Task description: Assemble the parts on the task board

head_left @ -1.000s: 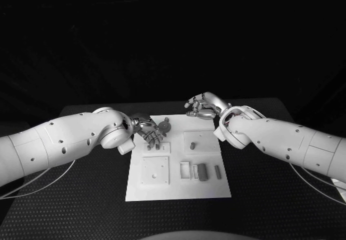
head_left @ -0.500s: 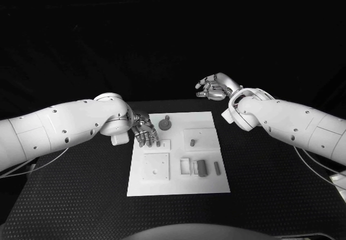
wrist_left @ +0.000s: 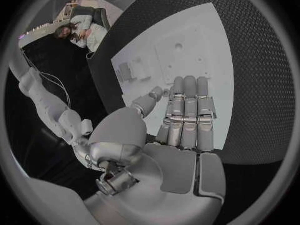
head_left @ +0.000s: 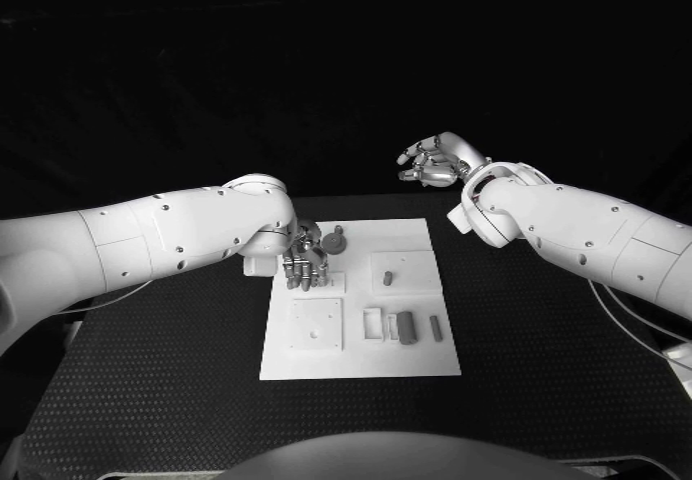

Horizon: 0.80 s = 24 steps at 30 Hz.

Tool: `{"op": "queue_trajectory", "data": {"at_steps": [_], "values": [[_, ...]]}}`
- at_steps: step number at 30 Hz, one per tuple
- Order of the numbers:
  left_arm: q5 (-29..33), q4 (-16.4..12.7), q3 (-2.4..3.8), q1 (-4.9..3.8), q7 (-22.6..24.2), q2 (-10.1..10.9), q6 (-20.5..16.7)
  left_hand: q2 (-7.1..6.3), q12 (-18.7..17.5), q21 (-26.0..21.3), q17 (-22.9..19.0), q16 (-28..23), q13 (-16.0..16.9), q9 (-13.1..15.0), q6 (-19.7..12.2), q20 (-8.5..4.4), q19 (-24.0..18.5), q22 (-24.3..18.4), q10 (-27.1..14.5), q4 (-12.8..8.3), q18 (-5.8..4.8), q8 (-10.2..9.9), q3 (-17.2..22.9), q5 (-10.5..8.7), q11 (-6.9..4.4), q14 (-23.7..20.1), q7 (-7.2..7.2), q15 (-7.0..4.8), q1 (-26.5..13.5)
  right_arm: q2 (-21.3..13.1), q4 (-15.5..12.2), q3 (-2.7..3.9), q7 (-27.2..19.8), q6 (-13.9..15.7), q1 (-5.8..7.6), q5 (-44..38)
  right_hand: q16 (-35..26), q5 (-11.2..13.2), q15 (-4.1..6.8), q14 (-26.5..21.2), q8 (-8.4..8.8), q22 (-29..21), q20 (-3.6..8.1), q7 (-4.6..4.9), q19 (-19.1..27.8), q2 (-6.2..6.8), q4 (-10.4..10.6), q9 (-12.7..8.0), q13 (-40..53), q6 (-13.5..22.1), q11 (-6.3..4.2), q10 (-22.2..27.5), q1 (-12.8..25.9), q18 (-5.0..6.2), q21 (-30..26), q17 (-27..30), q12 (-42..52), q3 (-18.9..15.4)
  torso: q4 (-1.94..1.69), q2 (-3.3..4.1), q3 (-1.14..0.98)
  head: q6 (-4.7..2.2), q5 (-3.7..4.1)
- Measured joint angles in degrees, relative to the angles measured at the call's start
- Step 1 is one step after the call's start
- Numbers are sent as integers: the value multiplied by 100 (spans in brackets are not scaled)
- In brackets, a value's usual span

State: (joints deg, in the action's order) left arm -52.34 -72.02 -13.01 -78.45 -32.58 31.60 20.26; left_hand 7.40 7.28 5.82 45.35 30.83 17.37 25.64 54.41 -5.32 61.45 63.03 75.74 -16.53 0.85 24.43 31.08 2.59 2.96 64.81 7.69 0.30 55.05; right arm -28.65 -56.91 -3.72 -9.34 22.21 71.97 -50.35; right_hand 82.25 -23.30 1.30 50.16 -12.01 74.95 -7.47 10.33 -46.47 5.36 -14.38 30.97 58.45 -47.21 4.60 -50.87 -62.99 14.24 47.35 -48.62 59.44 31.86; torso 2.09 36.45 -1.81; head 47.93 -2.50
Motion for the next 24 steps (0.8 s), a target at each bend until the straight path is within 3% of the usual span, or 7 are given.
{"op": "queue_trajectory", "data": {"at_steps": [6,11,18,24], "values": [[-114,151,-70,-12,-45,-291,332,15,17,0,8,0,6,16,0,0,0,12,0,0,0,-16,0,-5,0,0,0,0,15,85,68,0,-1,-52,-3,10,0,0,-1,-1,0,0,0,-10,0,0,16,-3,-4,8,-20,20,0,0,0,6,0,-16,2,-3,-3,47,-18],[-148,318,-76,-18,-58,-483,539,15,17,4,14,0,6,16,0,0,0,19,0,-1,0,4,-1,-18,0,0,0,0,15,132,102,-1,-3,-91,-3,13,0,0,-2,-2,0,-1,0,-11,0,0,16,-6,-11,8,-20,20,0,0,0,9,0,-16,3,-1,-5,72,-23],[80,536,-75,-18,-76,-552,747,38,17,22,27,0,14,33,0,0,0,33,0,-7,0,3,-8,3,0,19,0,-19,6,154,138,-1,-3,-132,-3,16,0,0,-20,-20,0,-1,0,-11,0,0,16,-11,-16,4,-20,20,0,0,-20,12,0,-16,3,9,-4,100,-23],[821,700,-75,-19,-173,-609,732,52,17,22,58,0,30,49,0,-1,1,54,21,-7,0,2,-9,2,-21,20,0,-20,-9,148,143,-1,-3,-153,-3,17,0,0,-3,-43,0,-1,0,-2,0,-23,16,-18,-23,-13,-20,20,-23,0,-20,20,0,-16,-3,14,-3,119,-9]]}}
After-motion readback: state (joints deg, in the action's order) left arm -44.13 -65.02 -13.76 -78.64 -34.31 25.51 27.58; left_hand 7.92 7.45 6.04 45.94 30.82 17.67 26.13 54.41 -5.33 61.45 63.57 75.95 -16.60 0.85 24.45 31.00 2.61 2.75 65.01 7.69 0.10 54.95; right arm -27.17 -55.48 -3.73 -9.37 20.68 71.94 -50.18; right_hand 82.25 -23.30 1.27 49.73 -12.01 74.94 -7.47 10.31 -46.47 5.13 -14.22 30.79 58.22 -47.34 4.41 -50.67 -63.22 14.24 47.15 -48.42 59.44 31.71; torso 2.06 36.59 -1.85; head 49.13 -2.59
